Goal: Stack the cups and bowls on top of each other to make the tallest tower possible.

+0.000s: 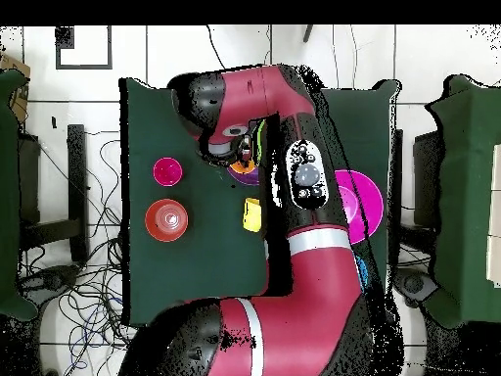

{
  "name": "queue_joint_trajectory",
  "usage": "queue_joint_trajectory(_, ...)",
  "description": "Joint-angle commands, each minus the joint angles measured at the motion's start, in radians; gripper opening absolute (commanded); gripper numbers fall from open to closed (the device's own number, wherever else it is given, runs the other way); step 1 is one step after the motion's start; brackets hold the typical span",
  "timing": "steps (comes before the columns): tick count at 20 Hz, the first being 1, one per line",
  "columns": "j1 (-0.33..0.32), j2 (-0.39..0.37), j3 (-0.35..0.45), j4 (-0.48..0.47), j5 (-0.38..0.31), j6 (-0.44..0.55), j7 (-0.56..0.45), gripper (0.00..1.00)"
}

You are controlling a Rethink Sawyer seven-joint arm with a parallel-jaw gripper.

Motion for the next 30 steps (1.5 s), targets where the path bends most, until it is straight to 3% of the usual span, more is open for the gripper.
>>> queue_joint_trajectory(1,0.016,0.063,0.014,-0.020,-0.041,-0.073,-0.076,1.00)
queue_joint_trajectory(5,0.021,0.046,0.012,0.006,-0.032,-0.083,-0.058,1.00)
queue_joint_trajectory(10,0.012,-0.043,0.007,0.143,0.002,-0.131,-0.038,1.00)
queue_joint_trajectory(21,-0.147,-0.212,0.037,0.483,0.005,-0.407,-0.183,1.00)
queue_joint_trajectory(25,-0.191,-0.236,0.052,0.541,-0.009,-0.440,-0.221,1.00)
queue_joint_trajectory(30,-0.199,-0.222,0.063,0.527,-0.027,-0.426,-0.215,1.00)
